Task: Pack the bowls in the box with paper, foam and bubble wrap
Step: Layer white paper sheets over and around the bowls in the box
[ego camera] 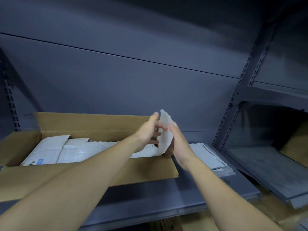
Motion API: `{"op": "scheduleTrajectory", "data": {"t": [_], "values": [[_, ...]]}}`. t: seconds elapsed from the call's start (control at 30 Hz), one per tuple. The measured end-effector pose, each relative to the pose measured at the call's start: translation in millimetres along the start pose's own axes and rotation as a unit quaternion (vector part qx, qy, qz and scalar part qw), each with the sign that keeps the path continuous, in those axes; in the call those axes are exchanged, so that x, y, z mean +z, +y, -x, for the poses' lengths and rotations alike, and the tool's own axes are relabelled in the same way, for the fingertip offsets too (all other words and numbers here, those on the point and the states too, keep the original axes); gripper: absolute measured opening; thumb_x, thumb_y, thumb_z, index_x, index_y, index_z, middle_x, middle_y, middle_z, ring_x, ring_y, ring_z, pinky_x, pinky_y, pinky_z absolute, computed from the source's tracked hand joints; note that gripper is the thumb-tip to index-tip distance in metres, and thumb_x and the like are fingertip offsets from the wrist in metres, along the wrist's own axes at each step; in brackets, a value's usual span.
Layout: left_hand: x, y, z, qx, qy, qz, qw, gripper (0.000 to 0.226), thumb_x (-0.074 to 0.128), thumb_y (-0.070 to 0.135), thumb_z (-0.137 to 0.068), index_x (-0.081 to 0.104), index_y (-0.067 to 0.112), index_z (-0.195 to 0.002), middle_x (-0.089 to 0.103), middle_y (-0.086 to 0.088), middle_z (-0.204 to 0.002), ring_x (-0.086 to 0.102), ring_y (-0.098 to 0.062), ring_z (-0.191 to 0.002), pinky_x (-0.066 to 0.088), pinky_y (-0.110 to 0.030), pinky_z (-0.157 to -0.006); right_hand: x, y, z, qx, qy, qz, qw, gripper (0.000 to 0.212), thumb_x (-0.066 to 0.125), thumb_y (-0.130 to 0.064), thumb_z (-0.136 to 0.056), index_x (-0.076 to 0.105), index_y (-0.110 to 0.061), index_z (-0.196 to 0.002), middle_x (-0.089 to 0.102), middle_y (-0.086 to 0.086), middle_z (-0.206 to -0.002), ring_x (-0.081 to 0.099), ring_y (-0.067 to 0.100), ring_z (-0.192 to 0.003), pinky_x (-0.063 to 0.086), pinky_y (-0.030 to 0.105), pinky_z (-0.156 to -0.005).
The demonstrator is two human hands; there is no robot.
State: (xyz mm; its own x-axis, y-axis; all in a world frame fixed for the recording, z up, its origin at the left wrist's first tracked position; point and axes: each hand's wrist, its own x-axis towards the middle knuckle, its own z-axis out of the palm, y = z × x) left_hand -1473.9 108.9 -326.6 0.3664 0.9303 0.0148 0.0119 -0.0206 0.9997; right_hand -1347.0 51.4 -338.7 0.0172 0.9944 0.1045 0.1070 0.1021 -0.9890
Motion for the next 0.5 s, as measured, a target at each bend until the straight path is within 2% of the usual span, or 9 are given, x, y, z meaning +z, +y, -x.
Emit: {"op": "scheduleTrajectory", "data": {"t": [0.03,0.1,0.17,0.23,0.3,0.37,0.43,0.5], "values": [[0,-1,0,0.002,0.014,0.001,1.0,0.064,0.024,0.055,-0.101,0.075,0.02,-0.082,0.062,-0.003,-0.125,0.059,-0.02,-0.115,0.051,-0.04,-0.094,-2,1,-2,0.022,-0.004,-0.033,0.999,0.065,0.037,-0.075,-0.084,0.052,-0.041,-0.137,0.06,-0.007,-0.137,0.056,0.014,-0.127,0.039,0.049,-0.112],[1,-4,-2,0.001,0.034,0.004,0.999,0.046,0.032,0.044,-0.103,0.069,0.018,-0.091,0.065,0.001,-0.118,0.059,-0.019,-0.112,0.051,-0.044,-0.096,-5,-1,-5,0.049,-0.016,-0.115,0.992,0.07,0.026,-0.074,-0.091,0.06,-0.03,-0.133,0.066,-0.003,-0.129,0.059,0.019,-0.123,0.04,0.052,-0.11],[0,-6,-2,0.012,0.035,0.011,0.999,0.026,0.045,0.036,-0.099,0.063,0.018,-0.105,0.068,0.0,-0.115,0.062,-0.02,-0.11,0.053,-0.045,-0.095,-7,-3,-6,0.05,-0.013,-0.152,0.987,0.07,0.021,-0.072,-0.095,0.061,-0.029,-0.132,0.068,-0.009,-0.124,0.058,0.017,-0.125,0.039,0.052,-0.11],[1,-6,-2,0.023,0.029,0.016,0.999,0.022,0.054,0.032,-0.095,0.06,0.022,-0.115,0.066,0.0,-0.119,0.062,-0.019,-0.112,0.055,-0.044,-0.092,-7,-5,-8,0.047,-0.007,-0.149,0.988,0.064,0.021,-0.065,-0.099,0.066,-0.027,-0.126,0.072,-0.009,-0.117,0.06,0.016,-0.121,0.042,0.05,-0.108],[3,-8,-1,0.026,0.017,0.027,0.999,0.025,0.057,0.024,-0.093,0.058,0.023,-0.119,0.066,0.001,-0.12,0.061,-0.019,-0.114,0.055,-0.04,-0.087,-2,-9,-7,0.04,0.006,-0.087,0.995,0.048,0.032,-0.054,-0.102,0.069,-0.028,-0.117,0.072,-0.004,-0.114,0.062,0.017,-0.116,0.045,0.049,-0.106],[6,-10,0,0.032,0.012,0.054,0.998,0.027,0.053,0.015,-0.092,0.058,0.021,-0.118,0.067,-0.004,-0.119,0.062,-0.025,-0.114,0.055,-0.041,-0.086,1,-11,-9,0.011,0.026,0.014,1.0,0.031,0.044,-0.044,-0.099,0.066,-0.031,-0.117,0.069,-0.004,-0.117,0.062,0.014,-0.114,0.048,0.044,-0.103],[7,-8,3,0.036,0.007,0.096,0.995,0.027,0.048,0.011,-0.092,0.06,0.017,-0.115,0.067,-0.011,-0.112,0.064,-0.031,-0.103,0.055,-0.045,-0.086,4,-14,-10,-0.022,0.038,0.086,0.995,0.03,0.047,-0.038,-0.099,0.057,-0.032,-0.127,0.063,-0.008,-0.123,0.058,0.007,-0.113,0.049,0.031,-0.094],[6,-6,4,0.022,0.007,0.144,0.989,0.028,0.044,0.013,-0.094,0.063,0.014,-0.115,0.066,-0.012,-0.1,0.063,-0.03,-0.09,0.054,-0.047,-0.086,6,-19,-10,-0.042,0.027,0.119,0.992,0.035,0.045,-0.038,-0.1,0.051,-0.035,-0.134,0.06,-0.012,-0.126,0.059,0.007,-0.114,0.051,0.029,-0.091]]}}
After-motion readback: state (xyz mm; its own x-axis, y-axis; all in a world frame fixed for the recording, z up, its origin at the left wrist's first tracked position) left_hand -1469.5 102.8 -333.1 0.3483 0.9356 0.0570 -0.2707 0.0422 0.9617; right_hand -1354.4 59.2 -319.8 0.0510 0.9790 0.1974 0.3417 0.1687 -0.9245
